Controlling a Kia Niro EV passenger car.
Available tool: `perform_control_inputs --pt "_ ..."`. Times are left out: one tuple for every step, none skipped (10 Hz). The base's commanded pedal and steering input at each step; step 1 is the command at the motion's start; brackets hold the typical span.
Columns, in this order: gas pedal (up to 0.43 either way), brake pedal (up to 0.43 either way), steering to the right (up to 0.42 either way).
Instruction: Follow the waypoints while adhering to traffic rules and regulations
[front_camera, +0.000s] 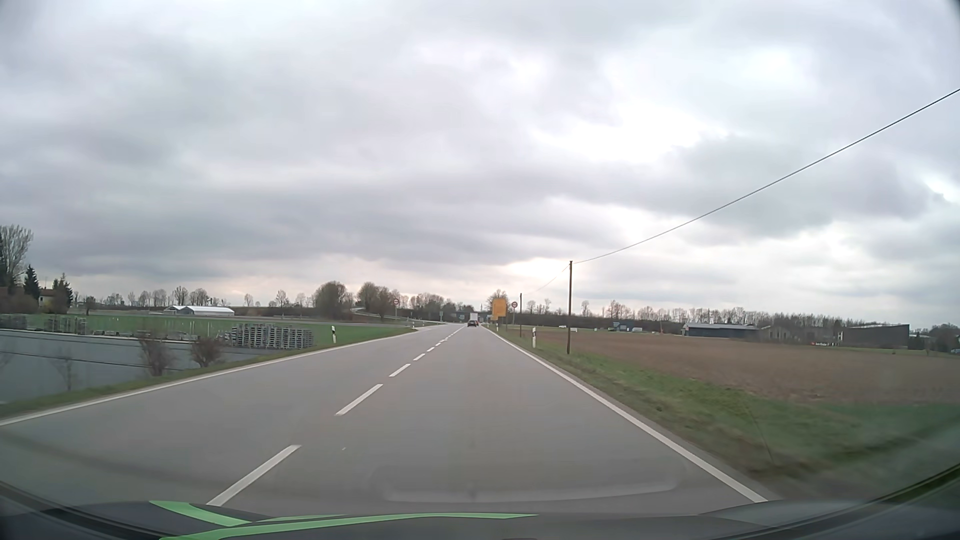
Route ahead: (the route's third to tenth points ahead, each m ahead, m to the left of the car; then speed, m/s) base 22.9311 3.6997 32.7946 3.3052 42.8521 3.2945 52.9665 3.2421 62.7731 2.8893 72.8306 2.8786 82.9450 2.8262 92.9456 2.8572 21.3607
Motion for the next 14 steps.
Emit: perform_control_inputs --pt "0.157 0.000 0.003" --pt "0.157 0.000 0.003" --pt "0.169 0.000 0.003" --pt "0.177 0.000 0.003" --pt "0.177 0.000 0.003" --pt "0.177 0.000 0.003" --pt "0.189 0.000 0.003" --pt "0.189 0.000 0.003" --pt "0.189 0.000 0.003" --pt "0.189 0.000 0.003" --pt "0.189 0.000 0.003" --pt "0.189 0.000 0.002" --pt "0.189 0.000 0.001" --pt "0.189 0.000 0.001"
